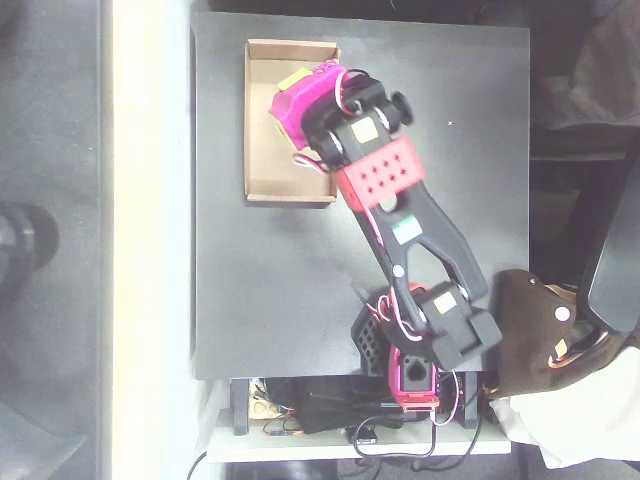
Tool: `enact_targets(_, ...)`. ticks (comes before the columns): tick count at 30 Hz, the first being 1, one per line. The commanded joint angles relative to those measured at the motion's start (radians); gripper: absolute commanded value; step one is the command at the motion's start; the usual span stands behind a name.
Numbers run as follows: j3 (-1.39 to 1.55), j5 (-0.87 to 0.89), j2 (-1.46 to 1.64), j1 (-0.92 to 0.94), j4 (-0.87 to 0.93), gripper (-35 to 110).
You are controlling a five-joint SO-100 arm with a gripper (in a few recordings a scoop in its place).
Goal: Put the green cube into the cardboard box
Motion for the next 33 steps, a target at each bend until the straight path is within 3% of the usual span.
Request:
enact_targets(1, 0.003, 0.012, -0.035, -0.017, -0.011, 3)
enact_targets(5, 0.000, 0.012, -0.114, -0.017, -0.018, 3)
enact_targets(14, 0.003, 0.005, -0.253, -0.017, -0.218, 3)
enact_targets(33, 0.003, 0.014, -0.344, -0.014, -0.219, 3)
